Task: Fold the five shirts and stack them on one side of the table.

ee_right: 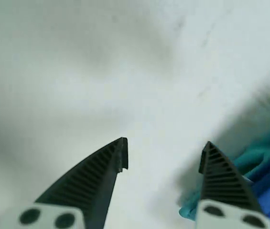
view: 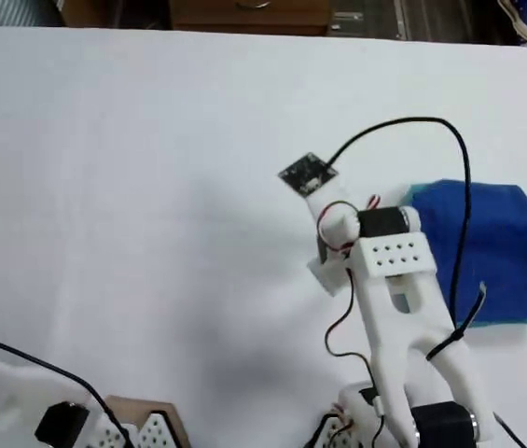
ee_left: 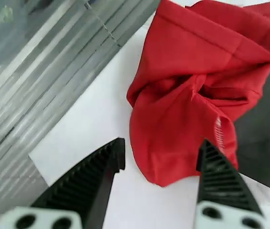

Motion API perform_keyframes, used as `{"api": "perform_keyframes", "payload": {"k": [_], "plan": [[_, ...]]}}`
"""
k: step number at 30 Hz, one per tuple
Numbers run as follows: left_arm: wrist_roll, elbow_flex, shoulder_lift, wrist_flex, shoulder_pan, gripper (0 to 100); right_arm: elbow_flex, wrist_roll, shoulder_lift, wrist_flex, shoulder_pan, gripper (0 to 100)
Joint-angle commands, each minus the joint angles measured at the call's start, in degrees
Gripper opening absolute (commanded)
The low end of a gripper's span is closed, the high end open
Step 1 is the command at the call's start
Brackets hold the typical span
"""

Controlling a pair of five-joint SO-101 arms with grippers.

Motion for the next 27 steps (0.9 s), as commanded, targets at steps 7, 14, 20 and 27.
{"api": "perform_keyframes", "payload": {"k": [7, 14, 20, 27], "plan": [[-5.9, -2.1, 17.8, -5.2, 1.2, 27, -0.1, 0.0, -2.9, 1.9, -2.7, 23.8], [-4.0, -16.0, 30.9, 3.6, 6.5, 26, 0.0, 0.3, -11.7, 5.6, -2.7, 23.8], [1.4, -29.0, 39.3, 11.9, 7.8, 13, 0.3, 0.4, -17.9, 7.2, -2.5, 23.8], [14.3, -50.4, 39.6, 26.1, 7.8, 2, 1.1, 0.4, -18.0, 5.9, -2.3, 23.8]]}}
